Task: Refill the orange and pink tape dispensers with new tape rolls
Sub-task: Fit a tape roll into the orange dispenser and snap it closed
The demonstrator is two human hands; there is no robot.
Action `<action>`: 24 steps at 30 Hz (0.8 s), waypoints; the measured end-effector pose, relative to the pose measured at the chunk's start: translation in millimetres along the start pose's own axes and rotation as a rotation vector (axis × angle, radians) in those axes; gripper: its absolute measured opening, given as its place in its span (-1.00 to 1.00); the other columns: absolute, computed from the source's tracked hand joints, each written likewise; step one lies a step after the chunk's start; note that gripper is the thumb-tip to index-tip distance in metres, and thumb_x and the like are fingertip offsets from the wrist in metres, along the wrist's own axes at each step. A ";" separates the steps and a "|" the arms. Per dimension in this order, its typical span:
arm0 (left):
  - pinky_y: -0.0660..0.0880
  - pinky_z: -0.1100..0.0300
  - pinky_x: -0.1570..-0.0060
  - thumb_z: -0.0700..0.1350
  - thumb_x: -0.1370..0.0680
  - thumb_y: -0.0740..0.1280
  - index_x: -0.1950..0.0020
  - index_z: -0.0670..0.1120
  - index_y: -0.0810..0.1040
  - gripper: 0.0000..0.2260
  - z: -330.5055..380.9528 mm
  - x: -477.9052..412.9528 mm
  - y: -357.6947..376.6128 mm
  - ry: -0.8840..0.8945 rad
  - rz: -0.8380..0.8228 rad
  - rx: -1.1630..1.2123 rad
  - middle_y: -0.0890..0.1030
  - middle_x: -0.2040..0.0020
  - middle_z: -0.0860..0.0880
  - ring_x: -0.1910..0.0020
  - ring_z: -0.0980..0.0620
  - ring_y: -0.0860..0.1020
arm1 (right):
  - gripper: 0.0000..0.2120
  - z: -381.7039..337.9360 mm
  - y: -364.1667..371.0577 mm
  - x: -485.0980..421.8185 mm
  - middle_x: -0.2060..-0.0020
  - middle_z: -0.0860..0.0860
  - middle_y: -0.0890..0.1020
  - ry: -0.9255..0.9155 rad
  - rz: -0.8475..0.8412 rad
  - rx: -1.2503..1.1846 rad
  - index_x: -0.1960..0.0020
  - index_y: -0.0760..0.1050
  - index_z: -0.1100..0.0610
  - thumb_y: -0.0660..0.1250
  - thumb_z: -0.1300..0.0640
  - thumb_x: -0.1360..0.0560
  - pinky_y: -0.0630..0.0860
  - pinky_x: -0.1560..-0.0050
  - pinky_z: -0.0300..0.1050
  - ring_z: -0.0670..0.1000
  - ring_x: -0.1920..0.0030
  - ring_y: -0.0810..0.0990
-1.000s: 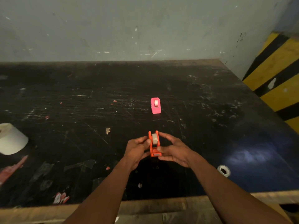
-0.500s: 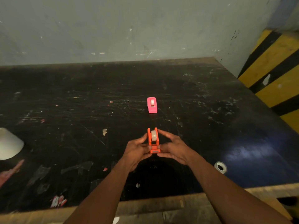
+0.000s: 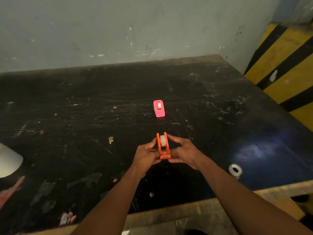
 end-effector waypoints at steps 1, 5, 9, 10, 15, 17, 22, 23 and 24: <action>0.63 0.22 0.15 -0.33 -0.48 0.39 -0.43 0.08 0.38 -0.42 1.2 -3.3 2.7 -0.002 -0.016 -0.013 0.73 0.01 -0.04 0.05 0.06 0.71 | -0.28 -0.8 -3.9 0.4 -0.04 0.07 0.70 -0.007 0.022 0.036 -0.46 0.28 -0.20 0.45 0.28 -0.44 0.64 0.01 -0.06 -0.01 0.03 0.72; 0.61 0.05 -0.07 -0.32 -0.47 0.40 -0.52 0.10 0.21 -0.28 6.3 -21.6 22.2 -0.020 -0.083 -0.130 0.69 -0.08 -0.07 -0.04 0.00 0.68 | -0.29 0.2 -26.8 -1.3 -0.07 0.03 0.68 -0.014 0.110 0.110 -0.46 0.25 -0.23 0.46 0.19 -0.45 0.60 -0.03 -0.07 -0.03 -0.03 0.68; 0.60 -0.02 -0.12 -0.33 -0.47 0.39 -0.52 0.09 0.23 -0.30 19.9 -53.8 42.2 -0.005 -0.096 -0.215 0.68 -0.10 -0.06 -0.06 -0.01 0.67 | -0.33 -6.9 -57.1 -20.4 -0.13 0.03 0.64 -0.027 0.149 0.136 -0.47 0.27 -0.20 0.42 0.22 -0.48 0.61 0.04 -0.13 -0.03 -0.02 0.66; 0.60 -0.03 -0.14 -0.34 -0.47 0.38 -0.52 0.07 0.23 -0.30 24.9 -62.7 47.4 0.006 -0.096 -0.231 0.68 -0.11 -0.06 -0.07 -0.01 0.67 | -0.33 -9.4 -64.9 -27.4 -0.17 0.05 0.62 -0.028 0.147 0.132 -0.47 0.27 -0.19 0.40 0.24 -0.49 0.61 0.02 -0.11 -0.02 -0.04 0.66; 0.58 -0.05 -0.16 -0.38 -0.45 0.40 -0.54 -0.01 0.20 -0.27 44.8 -106.7 70.3 0.040 -0.056 -0.213 0.67 -0.16 -0.12 -0.11 -0.07 0.66 | -0.35 -25.6 -101.9 -66.3 -0.15 0.03 0.62 -0.064 0.138 0.122 -0.46 0.32 -0.14 0.40 0.29 -0.48 0.62 0.03 -0.09 -0.01 -0.03 0.66; 0.57 -0.03 -0.18 -0.37 -0.44 0.41 -0.54 -0.01 0.19 -0.25 46.7 -124.9 76.9 0.039 -0.038 -0.212 0.65 -0.19 -0.11 -0.12 -0.04 0.65 | -0.35 -29.4 -114.7 -81.4 -0.14 0.00 0.60 -0.063 0.133 0.145 -0.45 0.32 -0.14 0.42 0.26 -0.47 0.62 0.03 -0.10 -0.01 -0.04 0.66; 0.53 0.00 -0.25 -0.25 -0.43 0.46 -0.50 0.01 0.30 -0.31 46.0 -159.0 88.5 0.047 0.015 -0.335 0.66 -0.17 -0.05 -0.13 0.04 0.63 | -0.41 -28.6 -139.0 -110.4 -0.18 0.08 0.60 -0.041 0.134 0.177 -0.44 0.35 -0.11 0.38 0.28 -0.50 0.62 0.17 -0.20 0.03 -0.05 0.66; 0.52 0.00 -0.25 -0.25 -0.42 0.47 -0.50 0.01 0.29 -0.31 47.1 -166.3 89.5 0.050 0.030 -0.355 0.66 -0.17 -0.05 -0.13 0.03 0.63 | -0.42 -30.1 -143.1 -116.6 -0.11 0.08 0.63 -0.044 0.141 0.183 -0.43 0.36 -0.10 0.37 0.30 -0.51 0.60 0.24 -0.25 0.01 -0.01 0.67; 0.52 0.01 -0.26 -0.24 -0.42 0.47 -0.51 0.00 0.29 -0.30 49.9 -174.4 91.0 0.059 0.035 -0.383 0.66 -0.18 -0.05 -0.13 0.03 0.64 | -0.43 -32.2 -147.8 -123.4 -0.08 0.08 0.64 -0.044 0.155 0.194 -0.43 0.37 -0.10 0.35 0.31 -0.51 0.60 0.27 -0.27 0.00 0.01 0.67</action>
Point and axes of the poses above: each hand's wrist, its own x-axis away from the middle knuckle, its own y-axis out of the palm, z = x × y, the point moved 9 cm from there along -x, towards the middle knuckle
